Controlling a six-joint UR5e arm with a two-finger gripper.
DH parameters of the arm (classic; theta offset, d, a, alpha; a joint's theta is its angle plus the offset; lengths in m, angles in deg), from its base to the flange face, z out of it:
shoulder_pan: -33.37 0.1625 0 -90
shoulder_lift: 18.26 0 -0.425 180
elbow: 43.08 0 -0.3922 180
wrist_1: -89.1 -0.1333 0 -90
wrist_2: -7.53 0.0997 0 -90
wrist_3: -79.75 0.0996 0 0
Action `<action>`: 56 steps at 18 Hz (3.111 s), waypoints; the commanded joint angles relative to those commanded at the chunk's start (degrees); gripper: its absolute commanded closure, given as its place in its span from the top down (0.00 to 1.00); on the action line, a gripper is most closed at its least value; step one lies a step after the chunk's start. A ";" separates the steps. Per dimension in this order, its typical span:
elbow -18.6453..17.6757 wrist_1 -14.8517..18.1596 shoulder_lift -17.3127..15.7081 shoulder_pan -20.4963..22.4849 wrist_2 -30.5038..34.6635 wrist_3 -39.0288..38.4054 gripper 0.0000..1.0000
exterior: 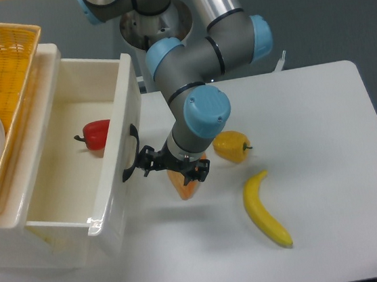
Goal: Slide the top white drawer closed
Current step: 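Push the drawer front with the gripper, sliding the drawer into the unit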
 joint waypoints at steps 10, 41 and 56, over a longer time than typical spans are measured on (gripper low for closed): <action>-0.35 1.50 -2.11 -1.93 -1.58 -0.09 1.00; -0.18 1.59 -3.16 -6.42 -4.30 0.00 1.00; -0.18 2.20 -4.31 -8.09 -4.83 -0.44 1.00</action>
